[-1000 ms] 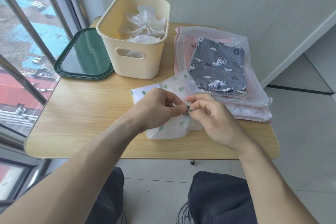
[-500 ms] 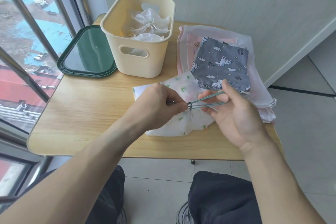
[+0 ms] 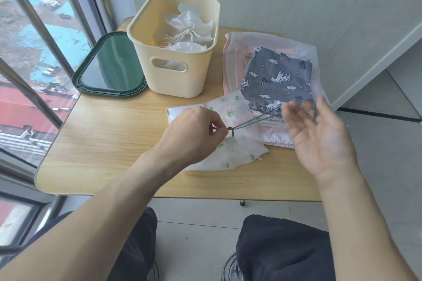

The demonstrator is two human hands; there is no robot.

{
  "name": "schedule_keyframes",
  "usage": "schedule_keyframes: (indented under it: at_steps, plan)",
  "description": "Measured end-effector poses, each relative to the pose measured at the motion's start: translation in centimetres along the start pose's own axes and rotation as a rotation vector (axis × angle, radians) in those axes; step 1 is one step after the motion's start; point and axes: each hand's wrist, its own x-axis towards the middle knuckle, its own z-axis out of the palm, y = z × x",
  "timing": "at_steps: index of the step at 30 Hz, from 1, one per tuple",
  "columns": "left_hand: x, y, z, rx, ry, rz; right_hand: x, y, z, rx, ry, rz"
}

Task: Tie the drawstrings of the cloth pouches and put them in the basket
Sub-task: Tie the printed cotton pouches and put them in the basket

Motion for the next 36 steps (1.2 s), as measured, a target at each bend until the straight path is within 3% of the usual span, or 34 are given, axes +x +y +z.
schedule_keyframes:
  at_steps: [2,6,9,12,14,17,24,36]
  plan:
    - [-0.1,0.1,0.1,0.015,-0.029,0.044,0.2,0.2,-0.2,-0.129,0.012,-0.1]
    - [-0.2,0.2,0.4,0.014,-0.104,0.136,-0.6,1.9,0.0,-0.8,-0.085,-0.414]
    - [-0.3,0.1,0.5,0.003,-0.136,0.189,-1.3,3.0,0.0,-1.048,-0.366,-0.568]
    - [-0.3,-0.1,0.4,0.0,-0.159,0.235,-1.7,3.8,0.5,-1.23,-0.636,-0.474]
    - [-0.3,-0.4,0.4,0.061,-0.142,0.244,-1.6,4.1,0.5,-1.26,-0.628,-0.398]
    - [-0.2,-0.7,0.0,0.103,-0.142,0.242,-1.1,3.9,0.2,-1.301,-0.558,-0.463]
    - [0.1,-0.7,-1.0,0.057,-0.078,0.182,-0.3,2.8,-0.5,-1.292,-0.527,-0.519]
    - [0.3,-0.2,-1.5,-0.057,-0.149,0.021,-0.5,2.4,-0.7,-1.333,-0.533,-0.431]
